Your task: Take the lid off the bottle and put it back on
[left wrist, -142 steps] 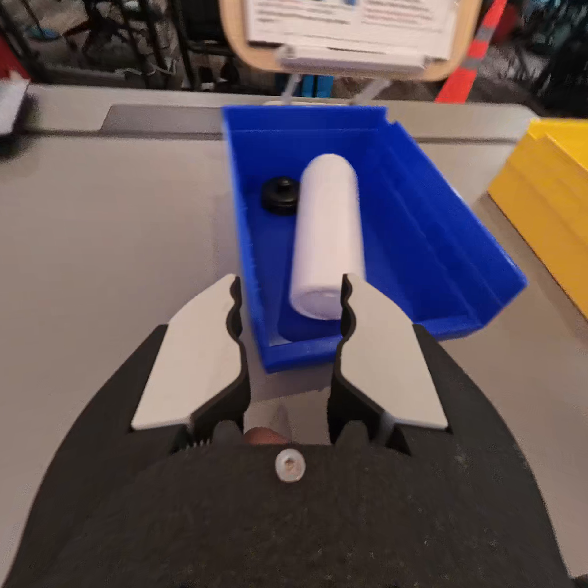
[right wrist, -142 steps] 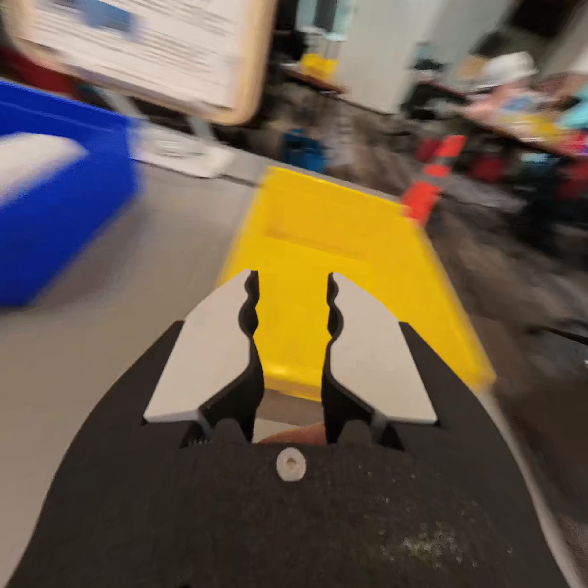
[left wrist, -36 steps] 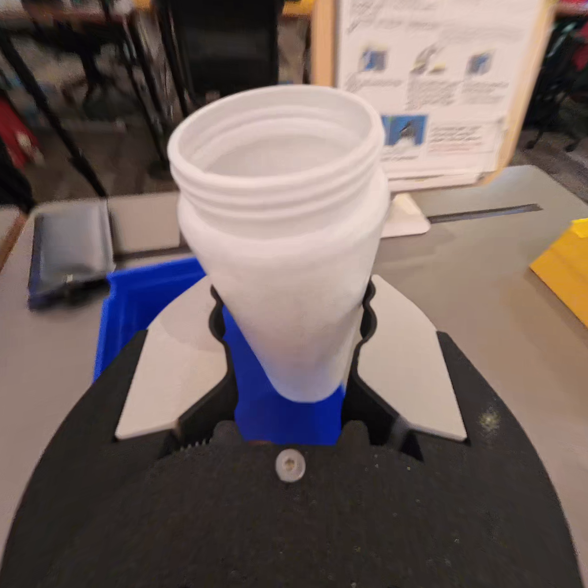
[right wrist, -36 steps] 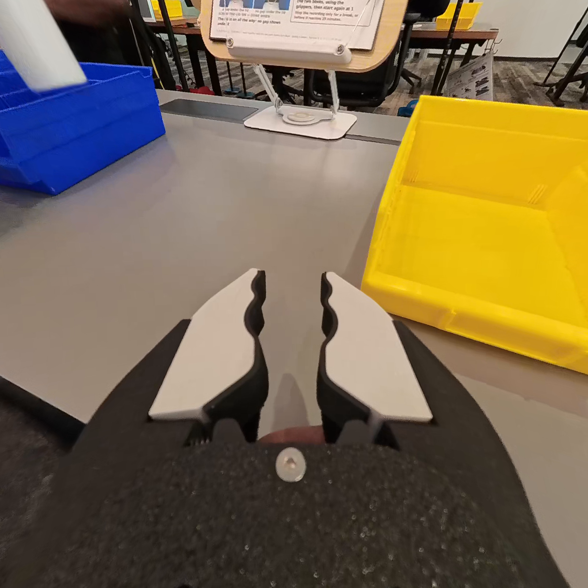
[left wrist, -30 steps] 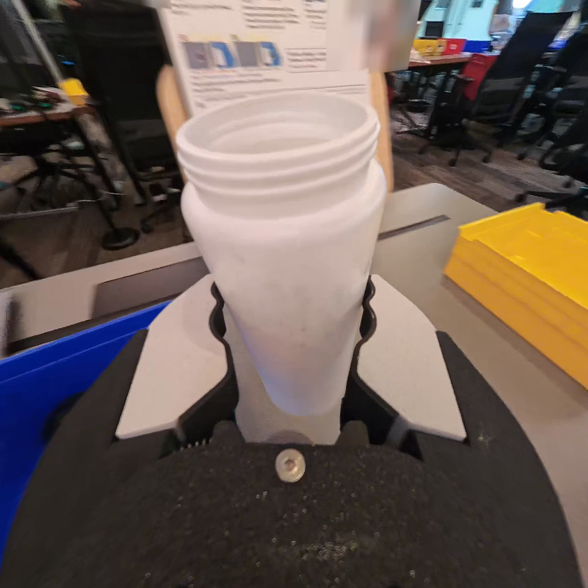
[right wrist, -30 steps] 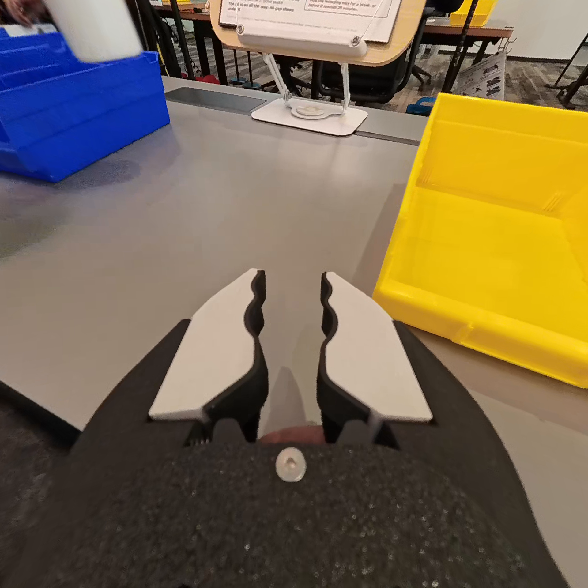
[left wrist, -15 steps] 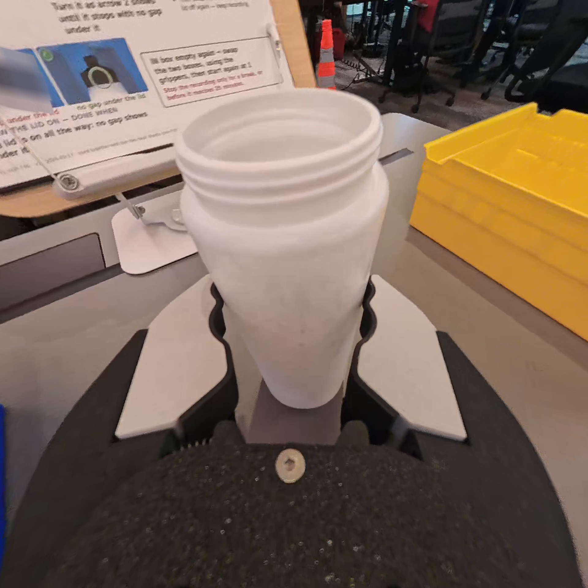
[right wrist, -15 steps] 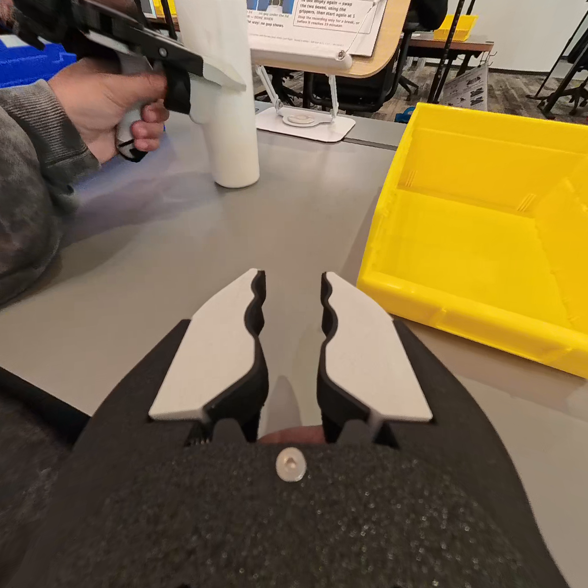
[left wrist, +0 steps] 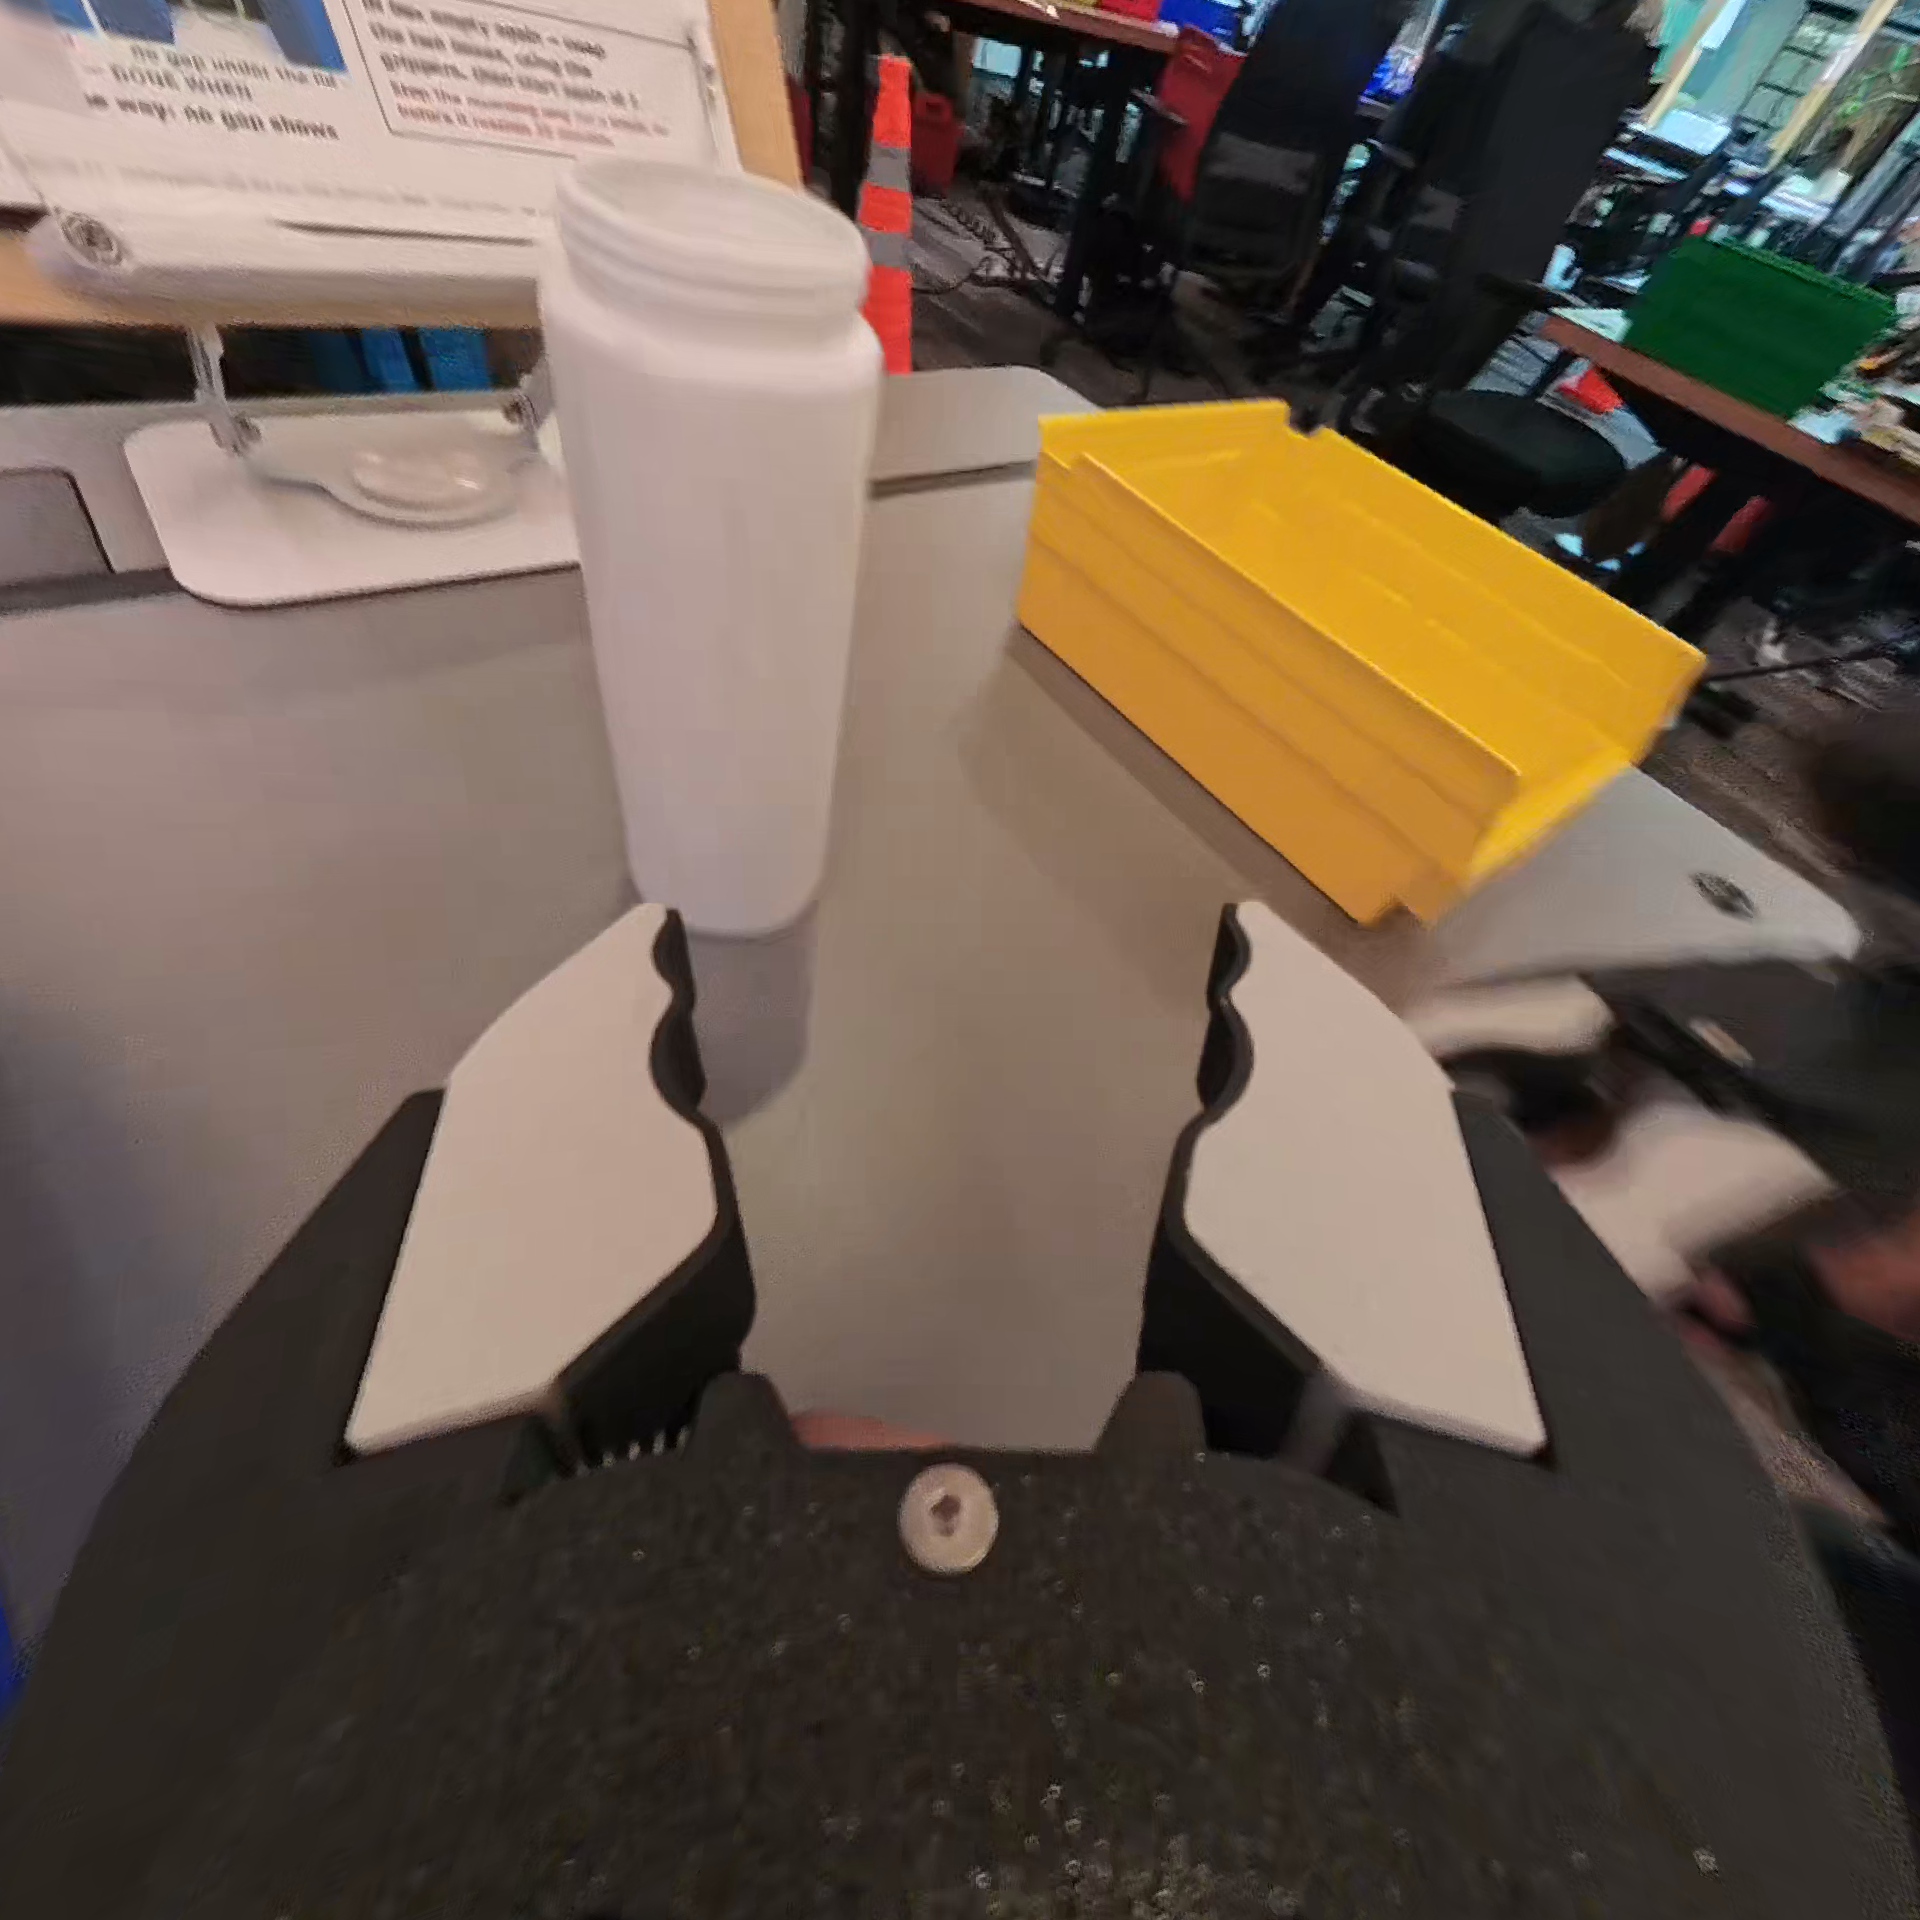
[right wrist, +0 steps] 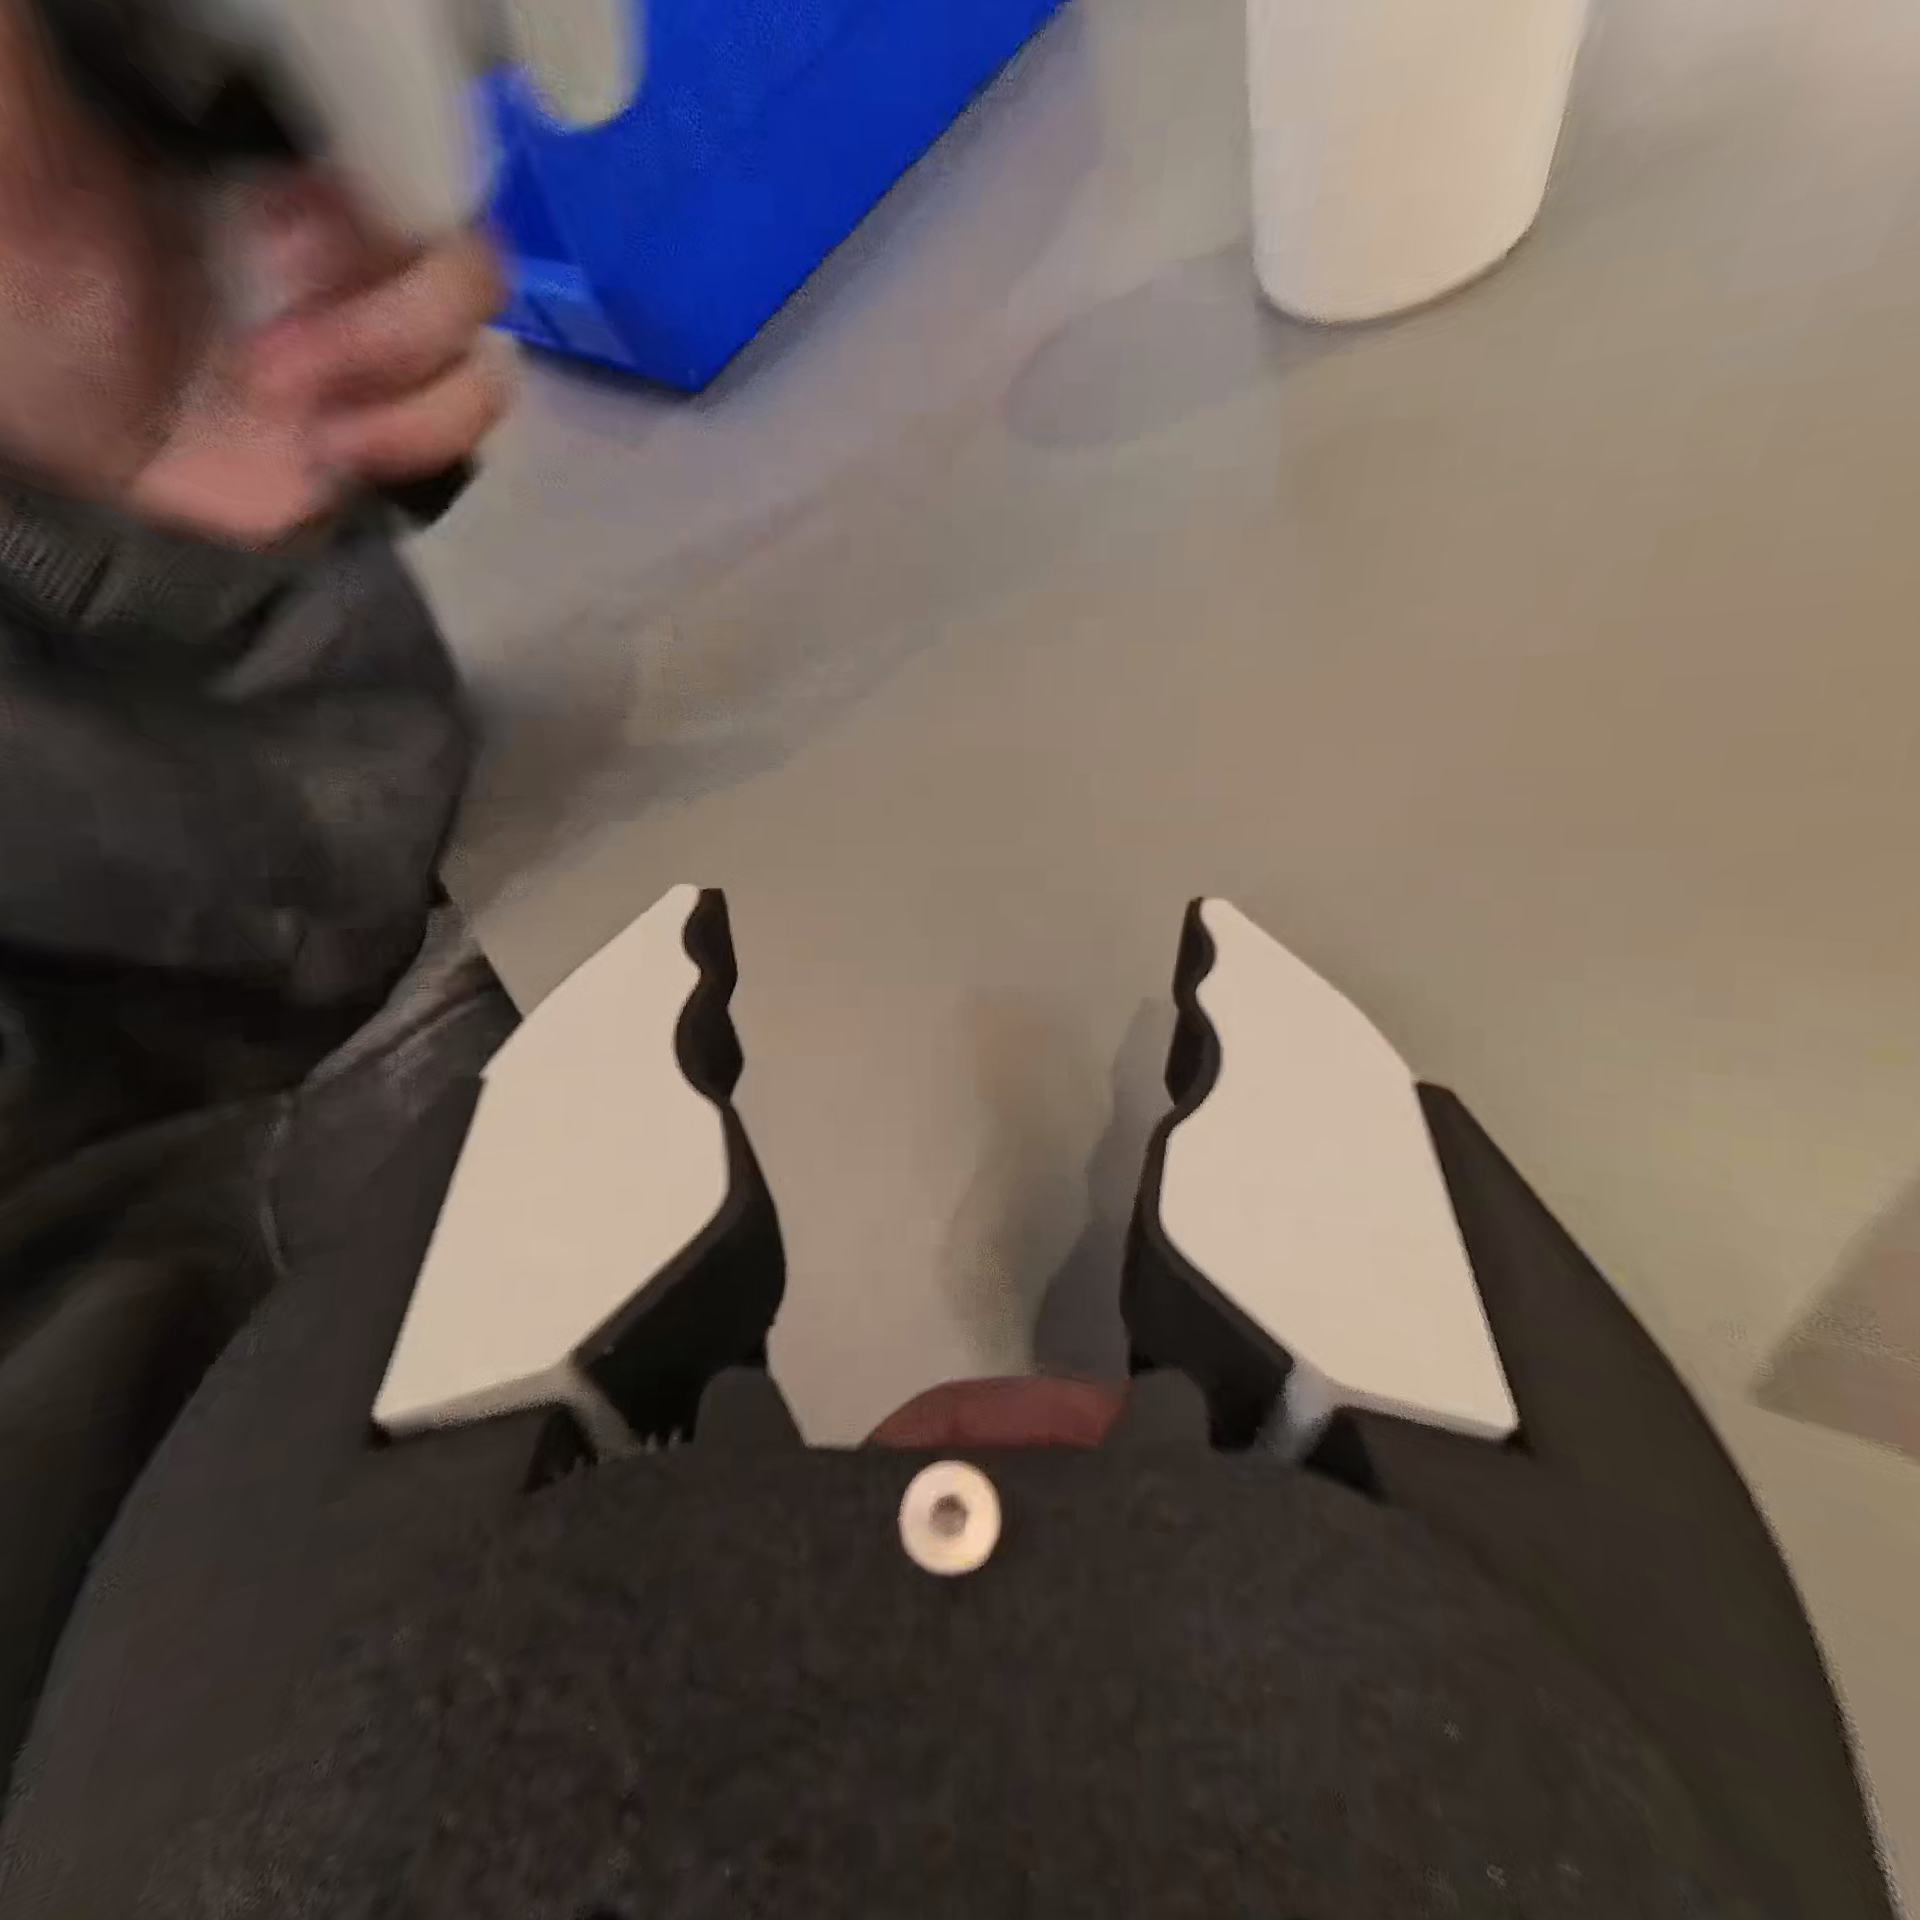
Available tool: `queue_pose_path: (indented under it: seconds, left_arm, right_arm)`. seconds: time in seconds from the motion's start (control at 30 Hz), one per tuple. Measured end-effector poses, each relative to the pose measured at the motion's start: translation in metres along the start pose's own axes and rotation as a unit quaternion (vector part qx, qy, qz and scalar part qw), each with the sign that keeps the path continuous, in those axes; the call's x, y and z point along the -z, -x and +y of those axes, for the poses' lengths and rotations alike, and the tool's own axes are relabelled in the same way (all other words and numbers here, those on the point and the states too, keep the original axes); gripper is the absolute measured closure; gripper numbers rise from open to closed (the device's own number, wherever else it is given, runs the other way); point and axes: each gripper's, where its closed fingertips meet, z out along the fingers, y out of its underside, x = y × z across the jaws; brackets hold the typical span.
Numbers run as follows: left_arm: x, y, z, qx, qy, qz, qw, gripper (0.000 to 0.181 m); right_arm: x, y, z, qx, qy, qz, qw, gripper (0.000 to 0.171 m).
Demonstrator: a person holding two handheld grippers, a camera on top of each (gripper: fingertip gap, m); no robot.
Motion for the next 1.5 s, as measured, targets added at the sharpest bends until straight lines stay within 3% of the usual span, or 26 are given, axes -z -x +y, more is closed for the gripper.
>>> queue_pose_path:
  seconds: [0.1,0.2,0.27,0.37,0.43,0.63,0.67,0.7,0.73,0.9,1.07,1.2,1.27,1.37,1.43,1.5]
  left_arm:
    - [0.056,-0.006,0.038,-0.006,-0.014,-0.012,1.0,0.099]
    - [0.093,0.004,0.079,0.019,-0.016,-0.027,0.999,0.102]
    - [0.111,0.015,0.089,0.042,-0.011,-0.043,0.998,0.101]
    - [0.131,0.018,0.066,0.09,-0.079,-0.014,0.993,0.107]
    - [0.134,0.02,0.067,0.107,-0.082,-0.001,0.991,0.107]
    - [0.123,0.012,0.078,0.1,-0.05,0.02,0.994,0.104]
    - [0.12,0.01,0.079,0.095,-0.044,0.023,0.994,0.104]
    - [0.117,0.008,0.08,0.09,-0.039,0.026,0.995,0.104]
    - [0.114,0.006,0.081,0.084,-0.034,0.028,0.995,0.103]
    - [0.1,0.005,0.089,0.037,-0.004,0.027,0.999,0.103]
    - [0.088,0.01,0.089,-0.003,0.001,0.005,1.0,0.102]
    - [0.086,0.016,0.081,0.021,-0.003,0.006,1.0,0.103]
    - [0.095,0.019,0.06,0.075,-0.011,0.047,0.996,0.102]
    - [0.11,0.067,0.005,0.109,-0.004,0.02,0.994,0.097]
    - [0.11,0.122,-0.018,0.107,0.062,-0.062,0.99,0.094]
    - [0.106,0.186,-0.029,0.104,0.131,-0.16,0.973,0.104]
  right_arm:
    - [-0.031,-0.02,-0.033,-0.098,0.042,-0.049,0.993,0.092]
    - [-0.059,-0.027,-0.109,-0.133,-0.011,-0.164,0.977,0.093]
    - [-0.072,-0.046,-0.162,-0.05,-0.101,-0.141,0.984,0.088]
    - [-0.086,-0.064,-0.209,0.131,-0.173,-0.063,0.974,0.069]
    - [-0.09,-0.052,-0.224,0.18,-0.206,-0.107,0.956,0.06]
    - [-0.114,-0.062,-0.249,0.185,-0.206,-0.156,0.948,0.049]
    - [-0.119,-0.066,-0.25,0.187,-0.193,-0.159,0.95,0.054]
    - [-0.123,-0.062,-0.246,0.188,-0.173,-0.192,0.947,0.075]
    - [-0.125,-0.058,-0.242,0.181,-0.158,-0.221,0.945,0.082]
    - [-0.121,-0.058,-0.243,0.177,-0.217,-0.239,0.93,0.084]
    - [-0.121,-0.058,-0.24,0.191,-0.193,-0.223,0.936,0.084]
    - [-0.123,-0.057,-0.243,0.181,-0.216,-0.232,0.931,0.084]
    - [-0.123,-0.058,-0.244,0.182,-0.217,-0.232,0.931,0.084]
    - [-0.122,-0.059,-0.244,0.182,-0.223,-0.229,0.93,0.083]
    - [-0.122,-0.059,-0.244,0.182,-0.225,-0.229,0.929,0.083]
    - [-0.122,-0.059,-0.244,0.181,-0.226,-0.229,0.929,0.083]
